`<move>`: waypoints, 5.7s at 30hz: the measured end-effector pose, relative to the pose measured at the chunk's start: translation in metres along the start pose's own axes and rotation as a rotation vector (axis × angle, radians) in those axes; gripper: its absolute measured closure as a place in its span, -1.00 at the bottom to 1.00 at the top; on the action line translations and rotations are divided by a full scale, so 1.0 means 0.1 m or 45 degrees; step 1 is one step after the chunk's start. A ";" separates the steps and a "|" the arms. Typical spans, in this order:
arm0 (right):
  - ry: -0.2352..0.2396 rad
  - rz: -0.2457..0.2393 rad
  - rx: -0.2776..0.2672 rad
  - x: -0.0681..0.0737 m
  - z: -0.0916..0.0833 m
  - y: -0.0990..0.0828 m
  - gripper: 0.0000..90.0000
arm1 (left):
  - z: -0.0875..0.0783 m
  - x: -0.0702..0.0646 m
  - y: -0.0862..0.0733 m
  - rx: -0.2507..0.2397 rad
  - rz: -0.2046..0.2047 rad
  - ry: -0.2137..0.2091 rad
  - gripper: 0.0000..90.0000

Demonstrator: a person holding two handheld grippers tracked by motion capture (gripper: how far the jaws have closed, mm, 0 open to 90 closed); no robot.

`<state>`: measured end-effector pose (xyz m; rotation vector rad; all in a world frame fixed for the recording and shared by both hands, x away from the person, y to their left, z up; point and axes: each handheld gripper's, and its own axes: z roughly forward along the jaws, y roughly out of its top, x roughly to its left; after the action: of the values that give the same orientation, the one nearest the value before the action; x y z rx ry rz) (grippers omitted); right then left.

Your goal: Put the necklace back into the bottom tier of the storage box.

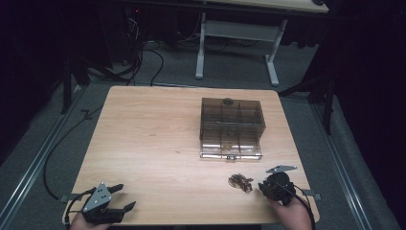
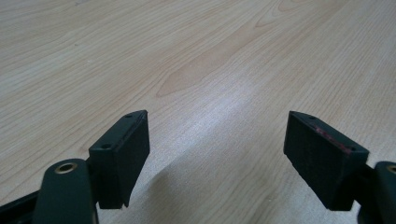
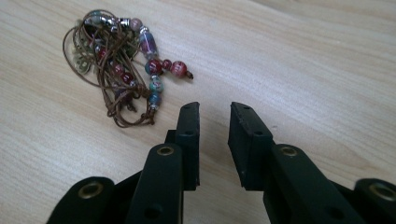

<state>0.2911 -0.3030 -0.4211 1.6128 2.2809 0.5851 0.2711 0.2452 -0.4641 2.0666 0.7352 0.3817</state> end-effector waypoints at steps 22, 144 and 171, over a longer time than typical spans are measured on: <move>0.081 -0.065 0.288 0.06 0.03 0.24 0.60 | 0.00 0.00 0.00 0.003 0.006 -0.011 -0.49; 0.135 -0.314 0.460 0.26 0.03 1.29 0.78 | 0.00 0.00 0.00 0.004 0.010 -0.020 -0.50; 0.088 -0.323 0.415 0.26 0.37 1.88 0.78 | 0.00 0.00 0.00 0.008 0.012 -0.026 -0.50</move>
<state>0.4548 -0.2177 -0.3631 1.4139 2.6884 0.2191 0.2717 0.2451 -0.4640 2.0774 0.7150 0.3636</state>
